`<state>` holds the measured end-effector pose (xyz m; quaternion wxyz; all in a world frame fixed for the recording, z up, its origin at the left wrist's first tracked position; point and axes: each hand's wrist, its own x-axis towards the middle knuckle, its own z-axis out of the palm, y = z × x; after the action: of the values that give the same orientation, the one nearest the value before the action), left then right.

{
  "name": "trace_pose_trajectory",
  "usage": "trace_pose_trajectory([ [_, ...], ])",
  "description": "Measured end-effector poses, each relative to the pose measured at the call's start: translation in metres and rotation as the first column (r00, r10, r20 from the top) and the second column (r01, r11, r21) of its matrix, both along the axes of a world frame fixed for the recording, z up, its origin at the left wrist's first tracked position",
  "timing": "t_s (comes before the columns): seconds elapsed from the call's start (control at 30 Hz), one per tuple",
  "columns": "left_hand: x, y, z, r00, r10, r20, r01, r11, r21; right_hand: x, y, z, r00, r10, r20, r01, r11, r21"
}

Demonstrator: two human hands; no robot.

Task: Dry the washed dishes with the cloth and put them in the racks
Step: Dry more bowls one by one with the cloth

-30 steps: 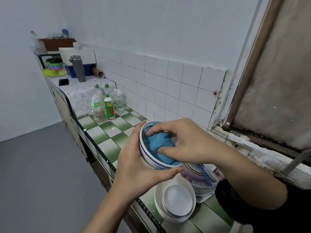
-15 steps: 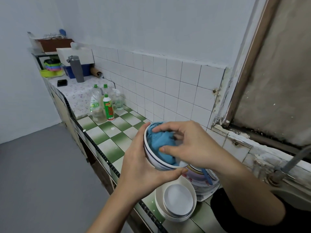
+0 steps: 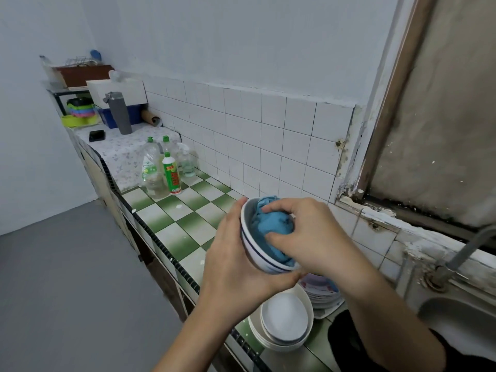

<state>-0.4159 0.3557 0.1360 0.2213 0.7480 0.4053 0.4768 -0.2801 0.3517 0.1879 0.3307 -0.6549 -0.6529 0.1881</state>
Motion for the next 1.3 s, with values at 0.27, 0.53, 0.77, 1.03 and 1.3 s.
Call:
trace_pose_trajectory([
  [0.27,-0.013,0.003,-0.007,0.998,-0.003,0.068,0.005,0.999,-0.042,0.017,0.0,-0.002,0.77,0.295,-0.566,-0.395,0.917,-0.059],
  [0.53,-0.014,0.0,-0.005,0.994,0.106,0.0,-0.106,0.994,0.031,-0.001,-0.005,-0.001,0.998,-0.049,-0.037,0.049,0.999,-0.003],
  [0.77,-0.015,0.01,-0.011,0.99,0.104,-0.095,-0.101,0.994,0.038,-0.021,0.012,-0.013,0.97,0.113,-0.215,-0.127,0.99,-0.053],
  [1.03,-0.025,0.015,-0.022,0.999,0.042,0.009,-0.043,0.995,0.089,-0.004,0.014,-0.024,0.662,0.354,-0.661,-0.476,0.879,-0.006],
  [1.3,-0.029,0.028,-0.024,0.973,0.161,0.165,-0.137,0.98,-0.147,0.026,0.007,-0.015,0.472,0.29,-0.833,-0.343,0.93,0.129],
])
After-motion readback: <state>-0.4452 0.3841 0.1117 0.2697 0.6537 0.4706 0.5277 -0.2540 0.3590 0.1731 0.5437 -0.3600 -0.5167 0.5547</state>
